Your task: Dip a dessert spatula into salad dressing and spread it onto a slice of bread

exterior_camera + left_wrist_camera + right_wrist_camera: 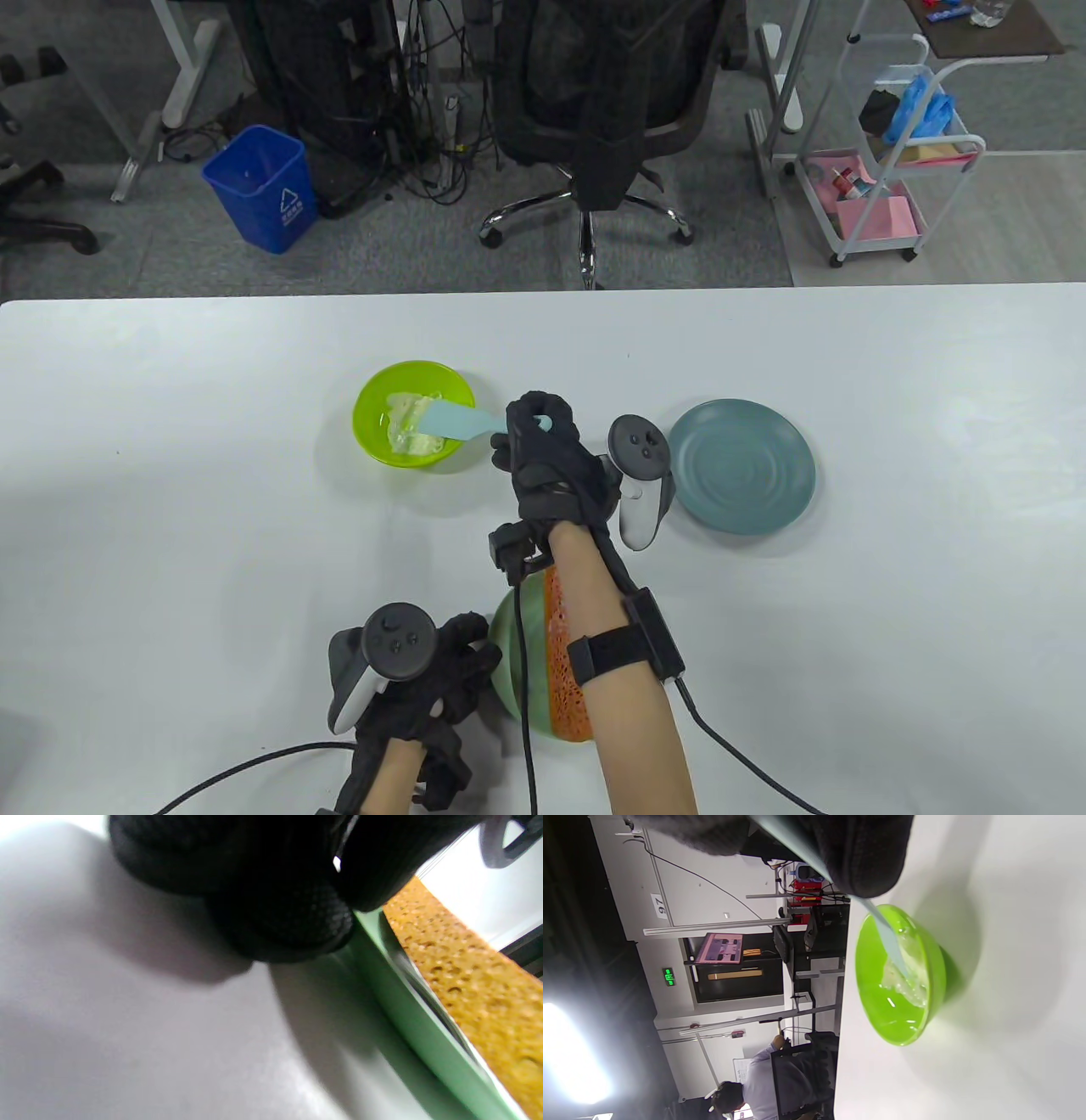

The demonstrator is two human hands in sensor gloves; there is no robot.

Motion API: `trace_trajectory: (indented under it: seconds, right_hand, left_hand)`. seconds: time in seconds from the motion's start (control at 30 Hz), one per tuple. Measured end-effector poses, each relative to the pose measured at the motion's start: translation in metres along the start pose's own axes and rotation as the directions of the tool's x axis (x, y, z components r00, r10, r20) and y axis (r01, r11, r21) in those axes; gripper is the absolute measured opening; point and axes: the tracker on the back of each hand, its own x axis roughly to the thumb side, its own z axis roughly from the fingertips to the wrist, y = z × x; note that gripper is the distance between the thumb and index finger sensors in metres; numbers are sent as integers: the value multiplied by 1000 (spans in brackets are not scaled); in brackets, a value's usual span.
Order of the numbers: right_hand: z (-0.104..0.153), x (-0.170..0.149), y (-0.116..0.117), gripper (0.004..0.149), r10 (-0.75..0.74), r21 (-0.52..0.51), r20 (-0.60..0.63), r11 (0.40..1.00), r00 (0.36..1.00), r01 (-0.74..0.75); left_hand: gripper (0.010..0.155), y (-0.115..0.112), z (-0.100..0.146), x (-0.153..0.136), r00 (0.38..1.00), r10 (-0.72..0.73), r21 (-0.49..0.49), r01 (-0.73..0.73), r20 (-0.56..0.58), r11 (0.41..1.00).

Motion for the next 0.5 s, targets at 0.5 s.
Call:
trace_trajectory:
  seconds: [0.5]
  right_hand:
    - [4,13,4,51,125,-52,28,991,992,-123]
  left_hand:
    - [56,0,0,0,1000,-1,-3,1,1,1000]
